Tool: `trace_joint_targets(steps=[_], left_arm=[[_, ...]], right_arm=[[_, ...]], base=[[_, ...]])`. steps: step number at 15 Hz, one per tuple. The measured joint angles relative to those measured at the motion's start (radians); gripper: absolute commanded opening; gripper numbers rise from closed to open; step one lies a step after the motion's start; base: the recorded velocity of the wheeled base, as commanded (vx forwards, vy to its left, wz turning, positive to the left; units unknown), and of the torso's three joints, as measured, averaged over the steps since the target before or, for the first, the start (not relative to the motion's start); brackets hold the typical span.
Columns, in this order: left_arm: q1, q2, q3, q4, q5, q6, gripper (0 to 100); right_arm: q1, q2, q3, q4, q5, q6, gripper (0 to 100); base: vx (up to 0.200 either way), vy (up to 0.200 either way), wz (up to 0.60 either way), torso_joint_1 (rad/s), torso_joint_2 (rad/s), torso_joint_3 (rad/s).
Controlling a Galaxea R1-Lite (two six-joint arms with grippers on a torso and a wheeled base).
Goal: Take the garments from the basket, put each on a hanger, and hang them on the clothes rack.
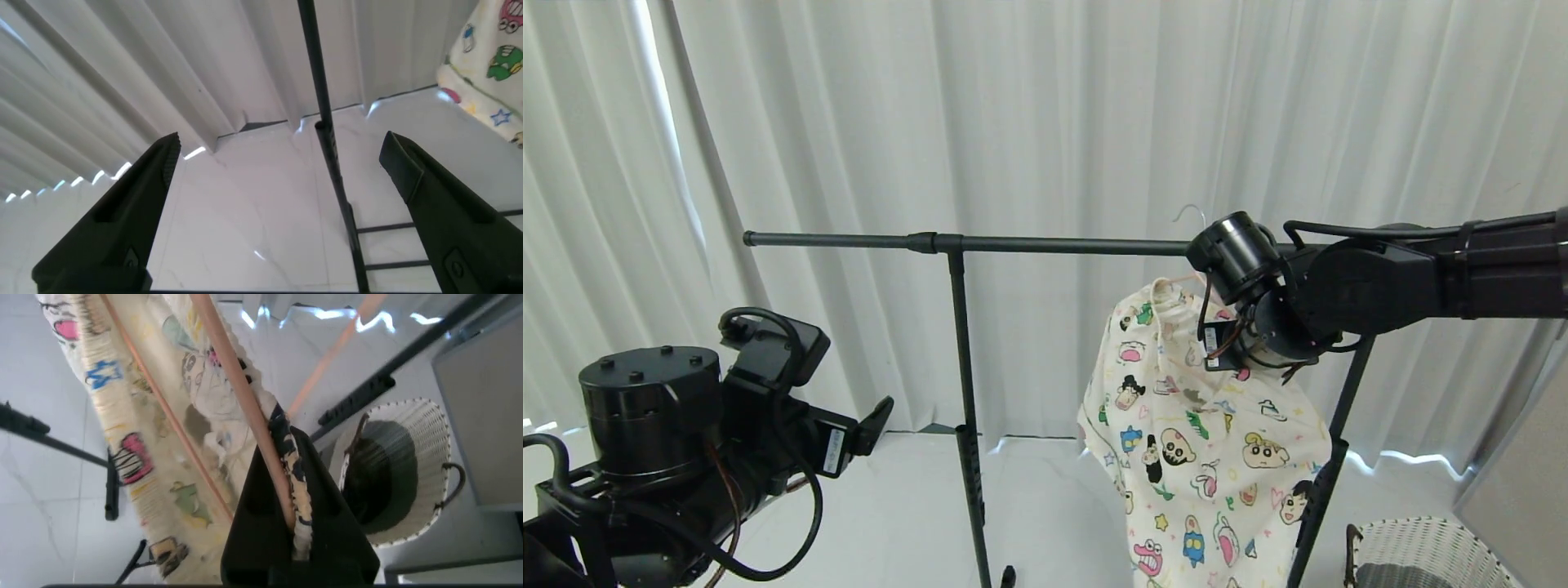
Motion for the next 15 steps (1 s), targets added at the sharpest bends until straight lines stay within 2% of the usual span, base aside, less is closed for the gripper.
trace_joint_targets(steps=[2,15], left_arm=[[-0.001,0.000,0.000,0.001,0.000,0.000,100],[-0.031,0.000,-0.021,0.000,-0.001,-0.002,100]], right_arm=[[0.000,0.002,0.000,0.001,-0.001,0.000,0],[0.002,0.081,0.002,0.004,0.000,0.000,0]], base=[[0.200,0.000,0.00,0.005,0.00,0.002],[0.000,0.000,0.00,0.000,0.00,0.000]])
